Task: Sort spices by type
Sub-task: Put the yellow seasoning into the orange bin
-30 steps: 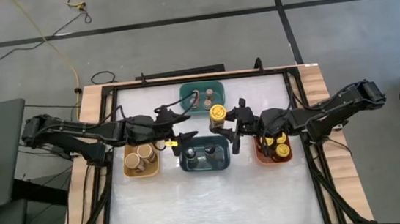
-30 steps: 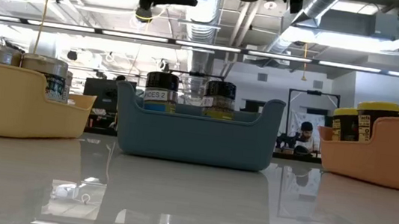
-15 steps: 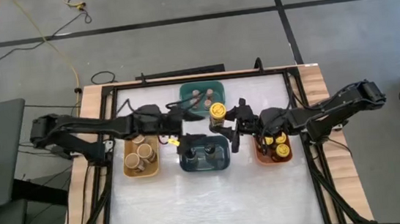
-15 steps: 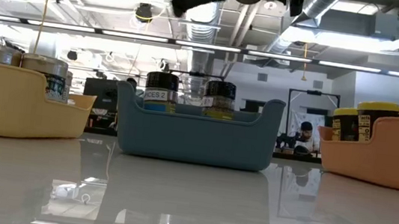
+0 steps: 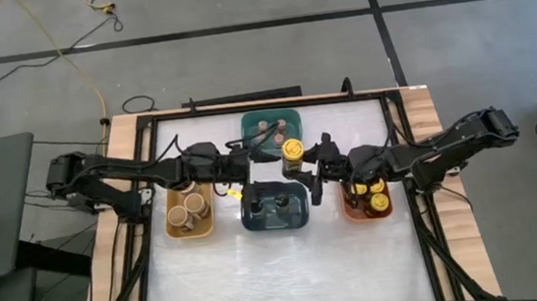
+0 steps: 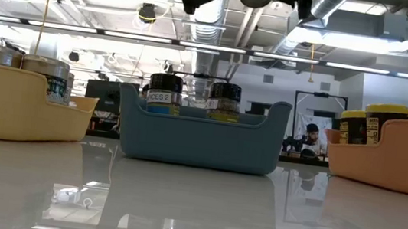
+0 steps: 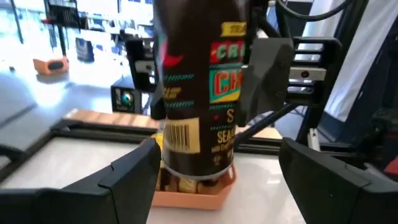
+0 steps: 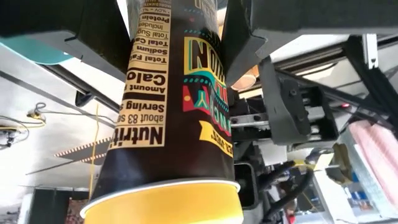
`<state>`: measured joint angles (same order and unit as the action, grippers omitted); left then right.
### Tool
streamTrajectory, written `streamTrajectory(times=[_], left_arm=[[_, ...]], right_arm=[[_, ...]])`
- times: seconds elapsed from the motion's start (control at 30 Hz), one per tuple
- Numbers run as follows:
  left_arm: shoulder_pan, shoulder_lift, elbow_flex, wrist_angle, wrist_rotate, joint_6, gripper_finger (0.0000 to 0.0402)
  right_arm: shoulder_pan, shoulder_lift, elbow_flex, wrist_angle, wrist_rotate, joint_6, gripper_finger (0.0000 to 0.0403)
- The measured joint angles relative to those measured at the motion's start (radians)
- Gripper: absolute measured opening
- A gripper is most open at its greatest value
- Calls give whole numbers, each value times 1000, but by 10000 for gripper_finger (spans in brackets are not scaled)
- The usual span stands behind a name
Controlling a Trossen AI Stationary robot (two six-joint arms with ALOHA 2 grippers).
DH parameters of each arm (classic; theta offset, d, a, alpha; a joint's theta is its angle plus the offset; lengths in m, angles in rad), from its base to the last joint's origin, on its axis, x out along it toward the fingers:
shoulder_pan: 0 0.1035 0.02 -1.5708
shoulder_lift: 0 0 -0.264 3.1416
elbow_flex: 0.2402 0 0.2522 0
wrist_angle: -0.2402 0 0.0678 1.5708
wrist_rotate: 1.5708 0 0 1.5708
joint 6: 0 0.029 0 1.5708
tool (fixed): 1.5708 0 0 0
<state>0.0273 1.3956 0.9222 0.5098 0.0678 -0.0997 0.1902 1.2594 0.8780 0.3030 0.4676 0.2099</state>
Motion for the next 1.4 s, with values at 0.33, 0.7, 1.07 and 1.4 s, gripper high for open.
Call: streamTrajectory(times=[0.33, 0.7, 1.07, 1.4], left_arm=[[-1, 0, 0, -3, -3, -132, 312], [-7, 0, 0, -6, -3, -262, 312], [-7, 10, 0, -34, -5, -180, 312], [-7, 13, 0, -33, -4, -140, 312]], right_arm=[[28, 0, 0, -2, -35, -61, 233], [11, 1, 0, 28, -78, -60, 233], [11, 5, 0, 44, -81, -35, 233], [3, 5, 0, 33, -84, -35, 233]])
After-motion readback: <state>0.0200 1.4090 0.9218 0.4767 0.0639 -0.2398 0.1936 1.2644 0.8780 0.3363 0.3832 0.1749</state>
